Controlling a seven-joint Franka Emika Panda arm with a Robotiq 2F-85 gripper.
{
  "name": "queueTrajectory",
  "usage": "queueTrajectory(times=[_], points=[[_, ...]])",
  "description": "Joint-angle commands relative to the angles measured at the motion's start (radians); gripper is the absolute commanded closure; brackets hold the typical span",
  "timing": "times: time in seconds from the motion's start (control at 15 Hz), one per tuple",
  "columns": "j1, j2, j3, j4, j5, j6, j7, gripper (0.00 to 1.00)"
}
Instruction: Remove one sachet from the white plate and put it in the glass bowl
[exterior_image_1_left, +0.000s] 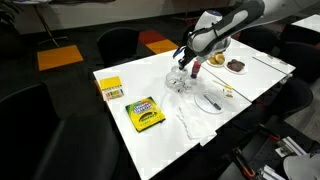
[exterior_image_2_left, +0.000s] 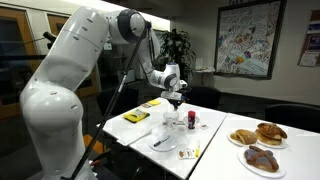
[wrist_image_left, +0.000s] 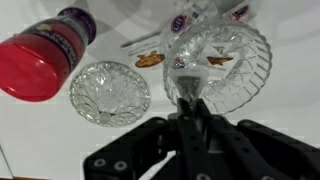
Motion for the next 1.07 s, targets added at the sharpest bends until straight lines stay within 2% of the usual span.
queueTrajectory(times=[0.0, 0.2, 0.33, 0.4, 0.53, 0.8, 1.0], points=[[-0.087, 0.037, 0.103, 0.054, 0.078, -0.043, -0.124, 0.98], [-0.130, 0.062, 0.159, 0.079, 0.152, -0.092, -0.171, 0.98], [-0.131, 0.069, 0.159, 0.094, 0.188, -0.153, -0.153, 0.98], [-0.119, 0.064, 0.143, 0.095, 0.197, -0.197, -0.128, 0.65], [-0.093, 0.056, 0.110, 0.090, 0.205, -0.217, -0.092, 0.58], [-0.024, 0.010, 0.033, 0.046, 0.151, -0.160, 0.006, 0.29], [0.101, -0.037, -0.105, 0.030, 0.037, -0.220, 0.224, 0.08]])
